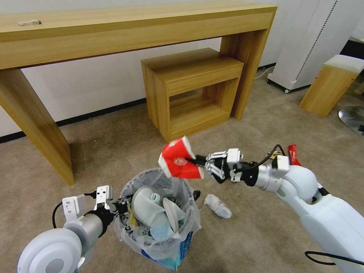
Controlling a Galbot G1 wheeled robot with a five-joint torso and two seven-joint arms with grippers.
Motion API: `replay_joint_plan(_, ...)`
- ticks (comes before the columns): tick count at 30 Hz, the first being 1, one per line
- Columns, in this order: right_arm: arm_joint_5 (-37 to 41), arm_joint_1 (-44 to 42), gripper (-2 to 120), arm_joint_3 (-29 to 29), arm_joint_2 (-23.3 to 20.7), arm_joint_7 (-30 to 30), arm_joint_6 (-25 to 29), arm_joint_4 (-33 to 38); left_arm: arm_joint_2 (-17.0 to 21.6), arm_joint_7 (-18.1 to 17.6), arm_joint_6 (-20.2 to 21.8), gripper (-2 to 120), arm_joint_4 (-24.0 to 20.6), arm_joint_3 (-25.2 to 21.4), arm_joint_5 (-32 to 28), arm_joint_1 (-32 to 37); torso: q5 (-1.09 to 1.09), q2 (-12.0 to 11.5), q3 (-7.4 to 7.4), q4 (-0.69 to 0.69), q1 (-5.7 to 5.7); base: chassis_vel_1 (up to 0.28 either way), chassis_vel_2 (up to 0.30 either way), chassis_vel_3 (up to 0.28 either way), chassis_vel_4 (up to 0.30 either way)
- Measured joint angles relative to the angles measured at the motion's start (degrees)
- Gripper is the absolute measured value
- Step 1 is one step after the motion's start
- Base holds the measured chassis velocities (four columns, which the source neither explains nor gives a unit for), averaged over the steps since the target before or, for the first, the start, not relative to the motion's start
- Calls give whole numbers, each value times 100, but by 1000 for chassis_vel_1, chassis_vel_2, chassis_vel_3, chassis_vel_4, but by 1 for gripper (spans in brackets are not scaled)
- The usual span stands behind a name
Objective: Pick up the trash bin and place the garbage on the floor into it.
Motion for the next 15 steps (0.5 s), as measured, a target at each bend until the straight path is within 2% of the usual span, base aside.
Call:
replay_joint_plan(10, -279, 262, 0, -269, 76, -567, 17, -72, -54, -1, -1, 1, -19, 90, -47, -102, 0, 0, 0, 0, 0, 0, 0, 0, 0)
replay_joint_plan(15, -301, 272, 0, -263, 71, -633, 14, -92, -50, 4, -1, 1, -67, 90, -48, -98, 0, 0, 0, 0, 0, 0, 0, 0, 0)
